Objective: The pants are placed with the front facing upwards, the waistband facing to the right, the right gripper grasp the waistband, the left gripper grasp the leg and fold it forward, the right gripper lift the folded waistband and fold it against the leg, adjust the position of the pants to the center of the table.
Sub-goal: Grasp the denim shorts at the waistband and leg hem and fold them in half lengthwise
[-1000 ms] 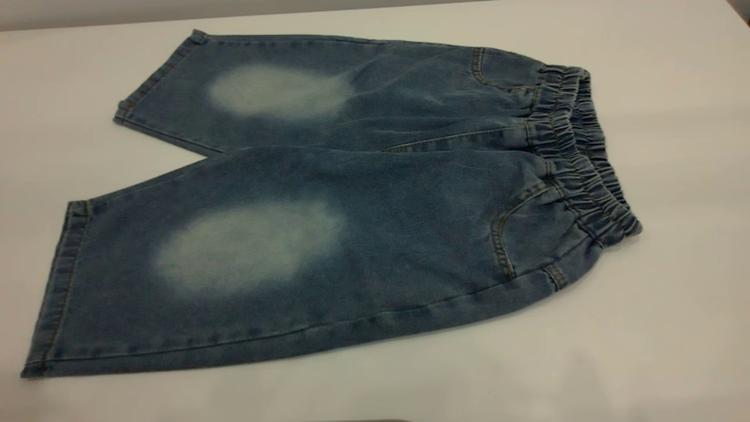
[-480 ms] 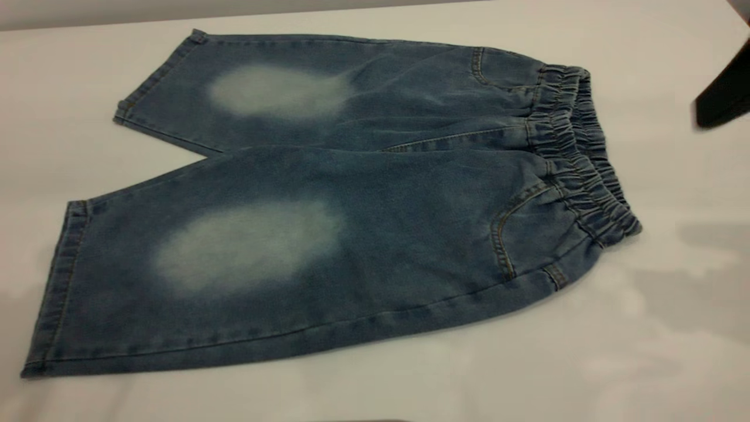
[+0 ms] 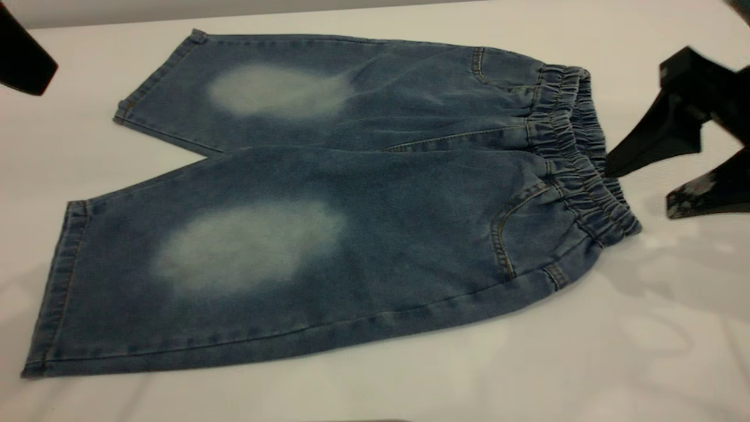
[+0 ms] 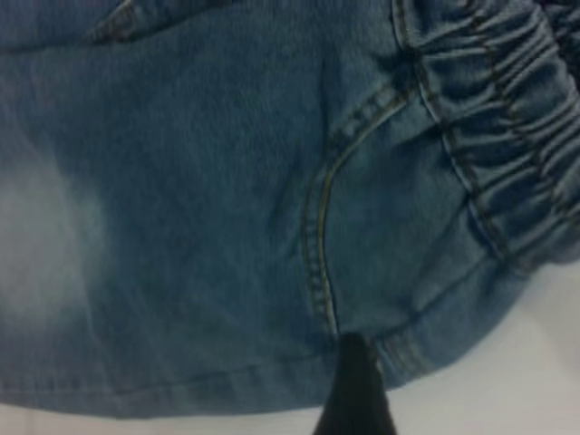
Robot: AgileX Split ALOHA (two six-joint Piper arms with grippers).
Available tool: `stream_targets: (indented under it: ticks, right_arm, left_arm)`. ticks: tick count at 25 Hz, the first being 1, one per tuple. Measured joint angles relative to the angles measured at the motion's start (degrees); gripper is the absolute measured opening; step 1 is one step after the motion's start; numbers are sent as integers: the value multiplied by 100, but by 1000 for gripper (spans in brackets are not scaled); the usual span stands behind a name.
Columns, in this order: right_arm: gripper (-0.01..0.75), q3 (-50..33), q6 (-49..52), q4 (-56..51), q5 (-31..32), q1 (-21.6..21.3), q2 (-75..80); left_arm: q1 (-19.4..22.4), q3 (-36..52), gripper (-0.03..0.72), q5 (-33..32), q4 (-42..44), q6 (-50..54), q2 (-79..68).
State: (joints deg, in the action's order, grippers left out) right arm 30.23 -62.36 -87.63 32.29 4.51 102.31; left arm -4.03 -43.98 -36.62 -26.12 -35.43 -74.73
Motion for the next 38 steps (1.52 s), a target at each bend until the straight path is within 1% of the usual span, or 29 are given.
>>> stream_targets:
  ticks: [4, 7, 15, 21, 28, 38]
  right_arm:
    - [515, 41, -431, -379, 21, 0, 583]
    - [515, 188, -692, -539, 227, 0, 916]
    - [515, 637, -843, -745, 274, 0, 1490]
    - [510, 649, -697, -580, 249, 0, 1554]
    - [509, 673, -651, -625, -146, 0, 1548]
    - [504, 812, -1199, -776, -13, 0, 1553]
  left_arm:
    - [0, -7, 508, 12, -13, 0, -78]
    - [0, -7, 508, 12, -18, 0, -78]
    - [0, -7, 508, -40, -18, 5, -78]
    - [0, -7, 508, -46, -18, 5, -78]
    - [0, -7, 508, -41, -18, 5, -78]
    - [0, -12, 508, -41, -18, 5, -78]
